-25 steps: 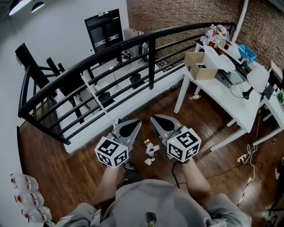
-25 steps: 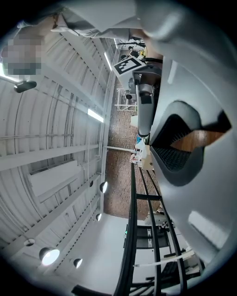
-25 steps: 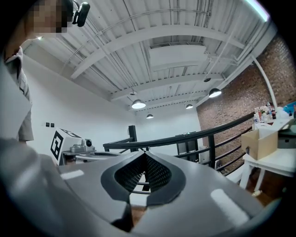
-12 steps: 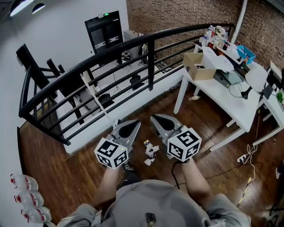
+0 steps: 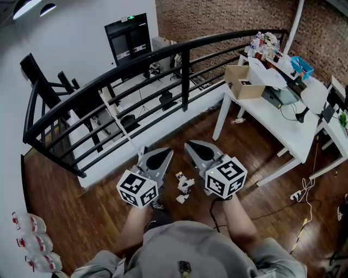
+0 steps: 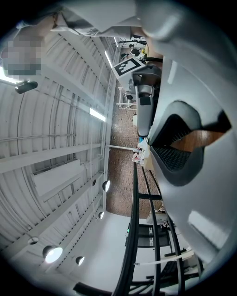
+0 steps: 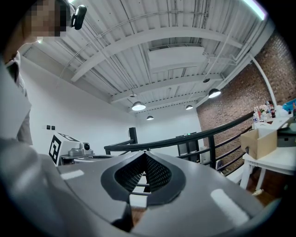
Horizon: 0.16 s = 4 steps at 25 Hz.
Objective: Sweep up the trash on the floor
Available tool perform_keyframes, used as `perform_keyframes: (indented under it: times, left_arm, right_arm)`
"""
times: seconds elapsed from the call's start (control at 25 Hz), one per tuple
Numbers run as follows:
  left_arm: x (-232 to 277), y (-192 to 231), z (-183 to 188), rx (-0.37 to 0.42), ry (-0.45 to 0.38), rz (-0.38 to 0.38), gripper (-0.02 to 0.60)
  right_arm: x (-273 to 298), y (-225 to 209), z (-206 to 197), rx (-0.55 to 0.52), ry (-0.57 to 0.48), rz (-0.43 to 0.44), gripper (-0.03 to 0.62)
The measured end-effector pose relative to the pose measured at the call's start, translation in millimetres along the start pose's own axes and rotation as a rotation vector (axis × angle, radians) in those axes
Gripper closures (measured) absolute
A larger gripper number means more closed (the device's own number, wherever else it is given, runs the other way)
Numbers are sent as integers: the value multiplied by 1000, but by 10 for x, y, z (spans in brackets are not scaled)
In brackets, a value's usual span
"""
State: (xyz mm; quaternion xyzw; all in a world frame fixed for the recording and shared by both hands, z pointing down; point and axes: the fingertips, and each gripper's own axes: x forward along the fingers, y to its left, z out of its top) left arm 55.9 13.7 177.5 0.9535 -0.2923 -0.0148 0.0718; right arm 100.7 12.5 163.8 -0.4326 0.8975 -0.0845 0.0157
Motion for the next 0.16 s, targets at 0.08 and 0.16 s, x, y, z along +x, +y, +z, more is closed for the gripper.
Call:
perform_keyframes:
  times: [0.08, 0.16]
  left_arm:
    - [9, 6, 1, -1, -2, 1, 575]
    - [21, 15, 1, -3, -2, 2, 575]
  right_arm:
    - [9, -4, 4, -3, 1, -3, 594]
    - [22, -8, 9, -6, 1, -5, 594]
